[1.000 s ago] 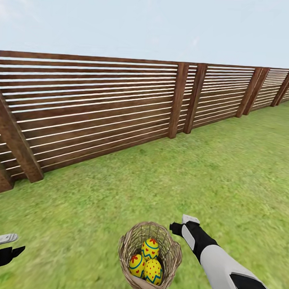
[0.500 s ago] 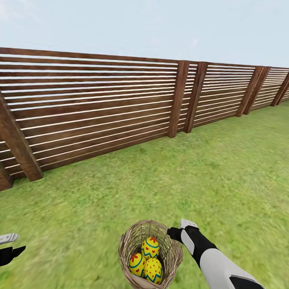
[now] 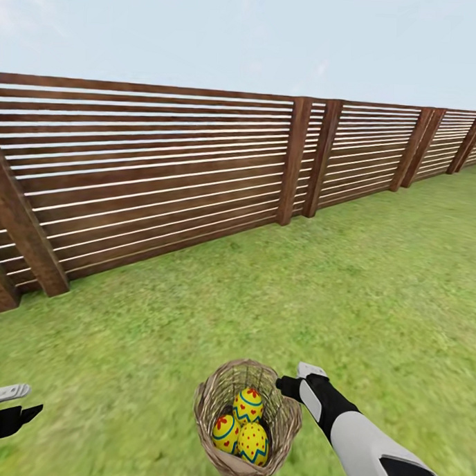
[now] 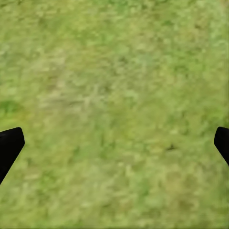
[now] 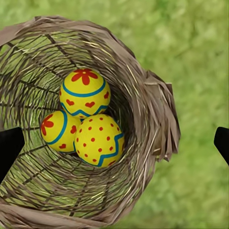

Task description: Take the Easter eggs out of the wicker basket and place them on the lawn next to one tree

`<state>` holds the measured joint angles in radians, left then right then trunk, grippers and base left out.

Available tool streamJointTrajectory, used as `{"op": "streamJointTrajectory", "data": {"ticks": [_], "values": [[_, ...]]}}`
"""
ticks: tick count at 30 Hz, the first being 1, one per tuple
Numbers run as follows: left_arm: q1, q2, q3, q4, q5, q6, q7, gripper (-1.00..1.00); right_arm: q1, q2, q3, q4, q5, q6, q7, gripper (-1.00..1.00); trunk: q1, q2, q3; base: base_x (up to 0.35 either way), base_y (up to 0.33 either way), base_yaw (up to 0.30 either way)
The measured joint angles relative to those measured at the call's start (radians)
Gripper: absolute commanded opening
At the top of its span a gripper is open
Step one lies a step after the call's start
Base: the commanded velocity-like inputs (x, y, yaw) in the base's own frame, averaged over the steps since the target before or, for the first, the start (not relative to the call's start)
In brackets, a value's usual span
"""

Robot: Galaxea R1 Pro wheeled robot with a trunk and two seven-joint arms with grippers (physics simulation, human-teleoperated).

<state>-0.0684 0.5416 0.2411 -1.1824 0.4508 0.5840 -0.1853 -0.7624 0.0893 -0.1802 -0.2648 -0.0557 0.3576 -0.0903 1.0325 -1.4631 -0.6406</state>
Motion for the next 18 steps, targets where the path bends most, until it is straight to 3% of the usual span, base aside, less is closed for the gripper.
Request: {"op": "streamJointTrajectory", "data": {"ticks": [18], "values": [[0.002,0.000,0.001,-0.006,0.000,0.000,0.000,1.00,0.009,-0.019,0.001,-0.002,0.010,-0.055,-0.001,1.00,0.069,-0.126,-0.056,0.000,0.000,0.000]]}}
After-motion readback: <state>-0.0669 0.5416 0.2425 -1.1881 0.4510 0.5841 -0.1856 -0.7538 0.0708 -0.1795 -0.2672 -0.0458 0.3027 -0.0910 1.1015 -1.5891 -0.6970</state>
